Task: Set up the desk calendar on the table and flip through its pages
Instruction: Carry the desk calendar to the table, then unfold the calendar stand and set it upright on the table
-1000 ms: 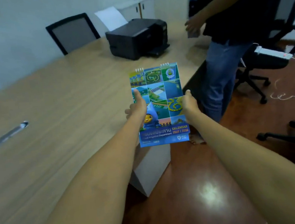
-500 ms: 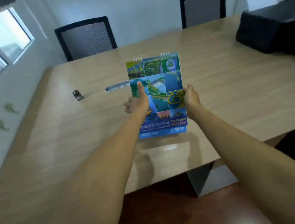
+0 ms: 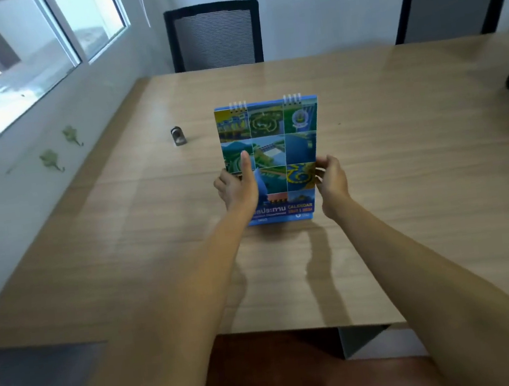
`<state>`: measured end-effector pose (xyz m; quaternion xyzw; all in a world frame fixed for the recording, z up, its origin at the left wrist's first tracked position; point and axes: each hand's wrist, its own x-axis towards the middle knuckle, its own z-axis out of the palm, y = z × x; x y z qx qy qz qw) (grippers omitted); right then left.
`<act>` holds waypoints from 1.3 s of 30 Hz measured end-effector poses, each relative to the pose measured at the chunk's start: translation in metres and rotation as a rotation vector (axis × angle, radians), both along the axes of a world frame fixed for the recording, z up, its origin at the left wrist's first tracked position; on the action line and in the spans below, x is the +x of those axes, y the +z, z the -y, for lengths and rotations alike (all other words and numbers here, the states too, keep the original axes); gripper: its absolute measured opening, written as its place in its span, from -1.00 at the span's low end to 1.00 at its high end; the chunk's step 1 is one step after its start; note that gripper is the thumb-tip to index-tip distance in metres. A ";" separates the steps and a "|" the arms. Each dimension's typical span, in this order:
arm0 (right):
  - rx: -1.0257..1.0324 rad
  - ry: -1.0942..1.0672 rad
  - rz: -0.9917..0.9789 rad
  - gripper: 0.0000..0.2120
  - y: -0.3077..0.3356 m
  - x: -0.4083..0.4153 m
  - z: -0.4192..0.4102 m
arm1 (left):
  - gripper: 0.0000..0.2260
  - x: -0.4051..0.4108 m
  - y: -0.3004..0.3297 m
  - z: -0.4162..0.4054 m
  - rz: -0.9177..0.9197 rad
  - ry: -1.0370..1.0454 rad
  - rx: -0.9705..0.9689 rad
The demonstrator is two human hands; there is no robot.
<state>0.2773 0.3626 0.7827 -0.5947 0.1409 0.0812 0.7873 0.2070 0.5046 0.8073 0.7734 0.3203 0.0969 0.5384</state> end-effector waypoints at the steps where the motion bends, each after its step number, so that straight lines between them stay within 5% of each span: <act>1: -0.001 0.002 0.009 -0.64 -0.002 0.001 0.000 | -0.23 -0.002 -0.002 -0.001 0.009 -0.002 0.000; 14: -0.069 0.037 0.045 -0.65 0.000 0.000 -0.006 | -0.43 -0.029 -0.007 -0.025 0.136 0.192 -0.009; 21: -0.107 0.068 0.014 -0.65 0.007 0.004 -0.017 | -0.85 -0.056 -0.031 -0.045 0.188 -0.085 0.142; 28: -0.206 0.101 -0.004 -0.57 0.013 0.002 -0.024 | -0.71 -0.081 -0.022 -0.044 0.309 -0.415 0.522; 39: -0.233 0.181 0.230 -0.63 0.011 -0.011 -0.001 | -0.61 -0.070 -0.004 -0.021 0.433 -0.488 0.800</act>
